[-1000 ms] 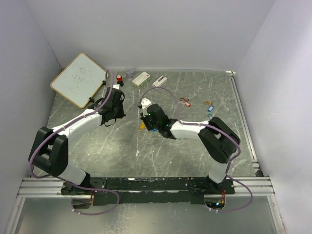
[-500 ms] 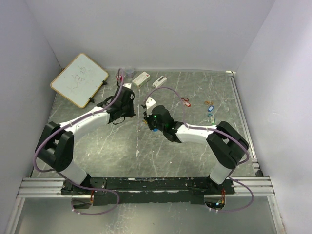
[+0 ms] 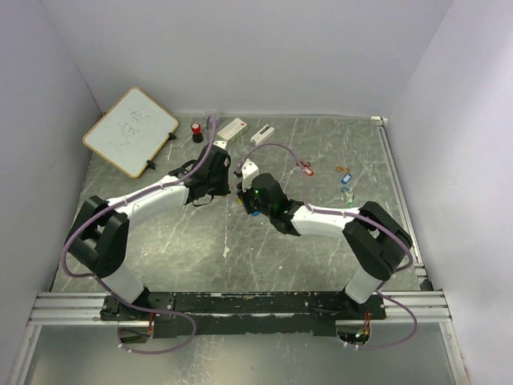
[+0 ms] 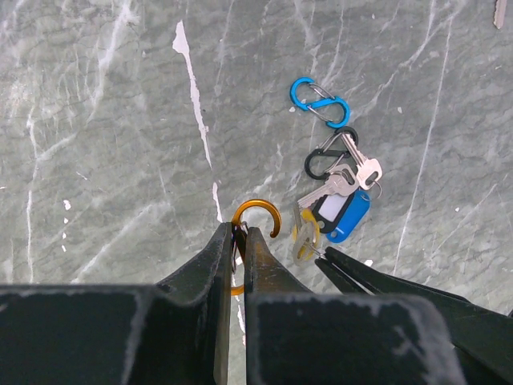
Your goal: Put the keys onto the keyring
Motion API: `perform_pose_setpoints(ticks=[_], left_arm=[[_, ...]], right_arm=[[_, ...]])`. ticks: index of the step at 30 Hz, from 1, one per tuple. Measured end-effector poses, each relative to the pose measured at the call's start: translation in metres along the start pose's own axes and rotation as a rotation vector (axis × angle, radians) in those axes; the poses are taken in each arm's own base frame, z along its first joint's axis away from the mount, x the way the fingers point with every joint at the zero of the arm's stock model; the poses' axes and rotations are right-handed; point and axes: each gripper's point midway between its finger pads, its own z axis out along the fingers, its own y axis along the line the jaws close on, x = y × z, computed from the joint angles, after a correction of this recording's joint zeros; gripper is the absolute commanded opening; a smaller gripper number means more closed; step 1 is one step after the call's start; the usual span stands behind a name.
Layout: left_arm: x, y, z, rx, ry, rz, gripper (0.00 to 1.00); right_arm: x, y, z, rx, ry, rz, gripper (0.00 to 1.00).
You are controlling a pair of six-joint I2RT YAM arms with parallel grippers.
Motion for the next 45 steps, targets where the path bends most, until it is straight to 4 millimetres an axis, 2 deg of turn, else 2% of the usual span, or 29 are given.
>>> perform_pose_setpoints(ticks=[23, 45], left_arm=[[0.001, -0.02, -0.001, 0.082, 0.003, 0.009, 0.07], [0.003, -0.024, -0.001, 0.097, 0.009, 0.029, 0.07]], right_arm=[[-0.012, 0.007, -0.004, -0.041, -0.068, 0.016, 0.0], [-0.013, -0.002, -0.005, -0.006, -0.071, 0.03, 0.0]])
